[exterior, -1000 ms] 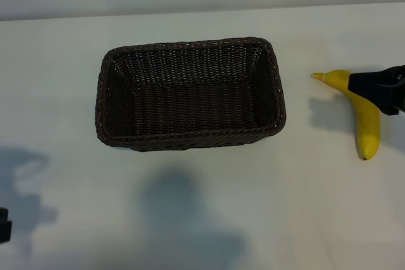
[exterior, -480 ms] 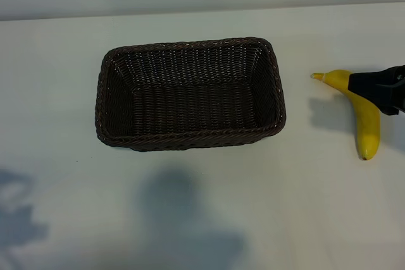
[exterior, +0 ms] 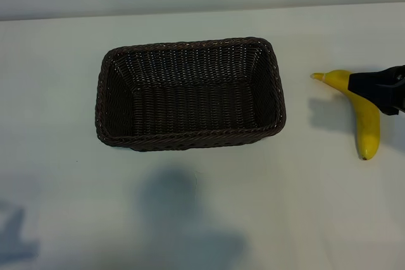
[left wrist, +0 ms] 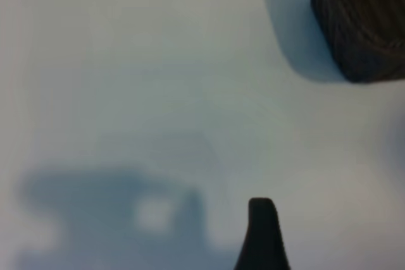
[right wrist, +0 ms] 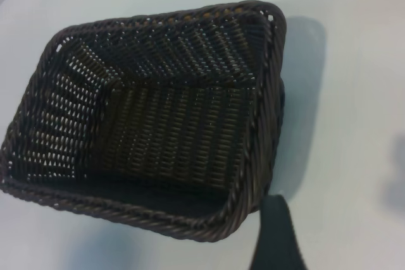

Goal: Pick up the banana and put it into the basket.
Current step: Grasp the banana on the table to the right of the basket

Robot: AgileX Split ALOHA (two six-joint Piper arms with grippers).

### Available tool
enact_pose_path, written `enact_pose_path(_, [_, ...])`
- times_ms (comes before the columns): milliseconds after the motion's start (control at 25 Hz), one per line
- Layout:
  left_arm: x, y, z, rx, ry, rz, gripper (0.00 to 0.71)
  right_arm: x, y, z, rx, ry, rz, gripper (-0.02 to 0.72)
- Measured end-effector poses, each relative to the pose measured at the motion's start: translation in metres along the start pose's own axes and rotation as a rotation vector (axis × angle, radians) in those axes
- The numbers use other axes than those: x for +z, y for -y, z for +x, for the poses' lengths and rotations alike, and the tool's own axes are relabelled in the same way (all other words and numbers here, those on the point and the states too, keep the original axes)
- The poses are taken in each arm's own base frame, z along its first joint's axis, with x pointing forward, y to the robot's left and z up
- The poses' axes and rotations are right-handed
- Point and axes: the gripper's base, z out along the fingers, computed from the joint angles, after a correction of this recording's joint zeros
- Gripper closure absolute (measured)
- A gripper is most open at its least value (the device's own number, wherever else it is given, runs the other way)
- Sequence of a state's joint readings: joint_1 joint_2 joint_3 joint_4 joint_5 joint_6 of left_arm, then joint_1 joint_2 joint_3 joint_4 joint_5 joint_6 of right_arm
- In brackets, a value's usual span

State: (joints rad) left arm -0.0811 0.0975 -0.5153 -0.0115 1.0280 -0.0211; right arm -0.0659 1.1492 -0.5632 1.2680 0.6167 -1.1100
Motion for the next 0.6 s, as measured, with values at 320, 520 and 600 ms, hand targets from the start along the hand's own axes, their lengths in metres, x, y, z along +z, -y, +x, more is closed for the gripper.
enact_pose_path(320, [-0.0125, -0.0002, 0.0101, -0.001, 0.102, 0.002, 0.138, 0.0, 0.0009, -0.0006, 0.002, 0.007, 0.01, 0.202])
enact_pose_path(520, [-0.0125, -0.0002, 0.0102, -0.001, 0.101, 0.002, 0.138, 0.0004, 0.0024, -0.0011, 0.003, 0.011, 0.024, 0.202])
enact_pose_path(600, [-0.0125, -0.0002, 0.0104, -0.001, 0.099, 0.002, 0.138, 0.0007, 0.0032, -0.0012, 0.004, 0.012, 0.029, 0.202])
